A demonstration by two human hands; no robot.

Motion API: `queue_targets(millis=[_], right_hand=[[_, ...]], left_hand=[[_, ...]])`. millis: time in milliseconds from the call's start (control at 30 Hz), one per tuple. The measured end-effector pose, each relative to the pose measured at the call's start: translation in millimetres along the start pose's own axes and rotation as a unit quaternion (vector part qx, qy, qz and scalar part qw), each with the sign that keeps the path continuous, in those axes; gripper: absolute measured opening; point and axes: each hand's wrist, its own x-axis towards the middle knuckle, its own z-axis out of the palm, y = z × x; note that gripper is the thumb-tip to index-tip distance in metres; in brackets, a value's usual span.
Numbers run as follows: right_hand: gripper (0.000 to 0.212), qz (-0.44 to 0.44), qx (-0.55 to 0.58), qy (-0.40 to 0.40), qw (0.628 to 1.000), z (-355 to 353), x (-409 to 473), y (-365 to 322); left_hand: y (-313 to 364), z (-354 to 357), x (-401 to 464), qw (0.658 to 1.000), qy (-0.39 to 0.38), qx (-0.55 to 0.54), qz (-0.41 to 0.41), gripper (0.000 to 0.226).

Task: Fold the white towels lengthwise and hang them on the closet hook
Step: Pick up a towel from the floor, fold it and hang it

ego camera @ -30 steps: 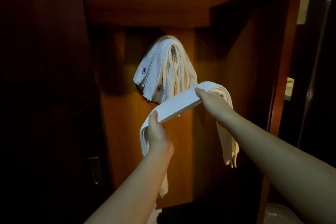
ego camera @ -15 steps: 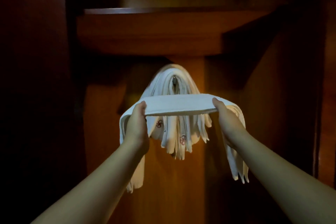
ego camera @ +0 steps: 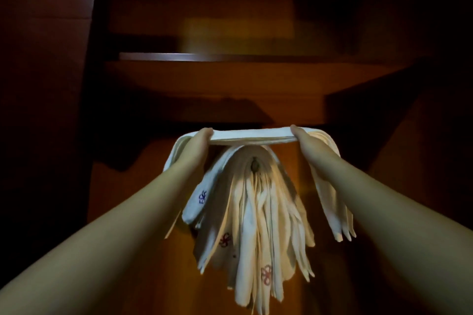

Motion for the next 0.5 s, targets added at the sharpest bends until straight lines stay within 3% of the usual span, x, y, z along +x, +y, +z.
queue_targets(millis=[133, 367, 500], right_hand=[[0.081, 0.012, -0.009, 0.032, 0.999, 11, 31, 9], [0.06, -0.001, -0.033, 0.0, 0.999, 44, 52, 30], [0.049, -0.007, -0.015, 0.006, 1.0, 51, 59, 31]], left_hand=[[-11, 12, 39, 0.999, -0.013, -0.006, -0.034, 0.03], [-37, -14, 75, 0.996, 0.062, 0.02, -0.055, 0.03], [-51, -15, 72, 0.996, 0.032, 0.027, -0.075, 0.027]])
